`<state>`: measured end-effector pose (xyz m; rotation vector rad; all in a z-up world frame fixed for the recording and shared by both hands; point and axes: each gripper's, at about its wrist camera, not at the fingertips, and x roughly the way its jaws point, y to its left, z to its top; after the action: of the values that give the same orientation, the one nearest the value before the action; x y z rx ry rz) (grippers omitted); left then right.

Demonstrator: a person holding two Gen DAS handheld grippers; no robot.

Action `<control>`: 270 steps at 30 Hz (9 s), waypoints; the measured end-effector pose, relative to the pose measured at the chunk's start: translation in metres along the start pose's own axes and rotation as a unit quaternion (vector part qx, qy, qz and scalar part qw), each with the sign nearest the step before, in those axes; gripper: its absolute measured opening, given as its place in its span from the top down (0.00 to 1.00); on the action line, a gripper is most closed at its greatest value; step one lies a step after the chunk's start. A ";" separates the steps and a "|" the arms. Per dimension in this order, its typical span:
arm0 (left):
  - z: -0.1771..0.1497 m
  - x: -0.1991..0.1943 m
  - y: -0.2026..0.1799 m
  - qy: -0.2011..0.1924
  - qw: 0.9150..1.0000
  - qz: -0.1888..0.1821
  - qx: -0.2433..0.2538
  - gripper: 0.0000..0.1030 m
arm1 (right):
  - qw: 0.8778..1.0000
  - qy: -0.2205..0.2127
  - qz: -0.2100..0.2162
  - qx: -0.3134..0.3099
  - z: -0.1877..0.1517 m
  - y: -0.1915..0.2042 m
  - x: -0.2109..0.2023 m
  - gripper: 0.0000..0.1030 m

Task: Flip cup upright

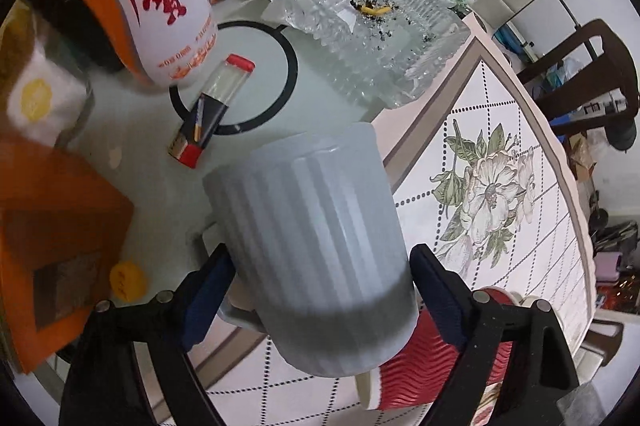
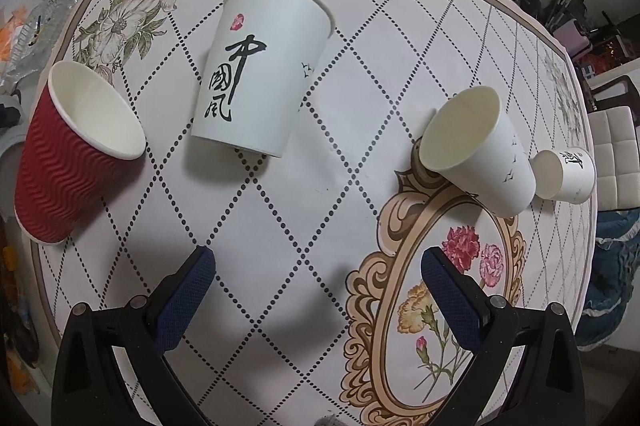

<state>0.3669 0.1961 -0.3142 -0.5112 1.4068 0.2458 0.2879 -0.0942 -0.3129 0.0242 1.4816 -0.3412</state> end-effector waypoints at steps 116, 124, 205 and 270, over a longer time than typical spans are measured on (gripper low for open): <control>-0.283 -0.030 0.005 -0.019 0.961 0.114 0.251 0.00 | 0.988 0.104 0.112 -0.011 -0.125 -0.064 0.004 0.18; -0.283 -0.014 -0.001 0.002 0.954 0.129 0.271 0.00 | 0.989 0.104 0.101 -0.015 -0.121 -0.052 0.013 0.19; -0.474 -0.331 -0.020 -0.239 0.926 0.018 0.292 0.00 | 0.941 -0.330 0.073 0.035 -0.387 -0.239 -0.332 0.00; -0.483 -0.347 0.006 -0.251 0.924 0.010 0.287 0.00 | 0.946 -0.316 0.057 0.038 -0.427 -0.225 -0.346 0.00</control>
<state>-0.1146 0.0167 -0.0139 0.0591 0.9145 -0.0295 -0.1973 -0.1407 0.0266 0.0552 0.8253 -0.2771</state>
